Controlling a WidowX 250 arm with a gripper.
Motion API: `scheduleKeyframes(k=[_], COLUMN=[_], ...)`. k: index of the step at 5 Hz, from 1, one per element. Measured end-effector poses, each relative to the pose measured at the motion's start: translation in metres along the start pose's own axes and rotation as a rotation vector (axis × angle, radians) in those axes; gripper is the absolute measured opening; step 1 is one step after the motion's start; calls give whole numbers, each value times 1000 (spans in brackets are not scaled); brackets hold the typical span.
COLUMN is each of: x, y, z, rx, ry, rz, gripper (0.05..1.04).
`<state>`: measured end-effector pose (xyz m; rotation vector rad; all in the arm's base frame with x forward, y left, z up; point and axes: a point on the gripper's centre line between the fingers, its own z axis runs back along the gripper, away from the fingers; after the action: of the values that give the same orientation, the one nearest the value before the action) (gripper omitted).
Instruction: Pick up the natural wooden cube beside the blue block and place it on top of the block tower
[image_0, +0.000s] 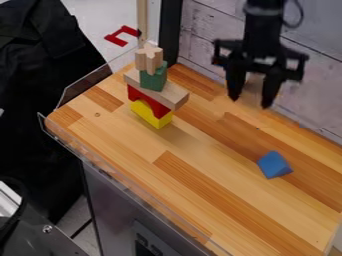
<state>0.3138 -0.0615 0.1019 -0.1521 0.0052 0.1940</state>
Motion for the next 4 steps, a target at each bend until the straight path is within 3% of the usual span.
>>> scheduleKeyframes(k=[2,4], x=[-26,-31], y=[19,52], z=[74,93], rx=[64,105], ry=[-58,-25], rz=[211,303], gripper=[546,546])
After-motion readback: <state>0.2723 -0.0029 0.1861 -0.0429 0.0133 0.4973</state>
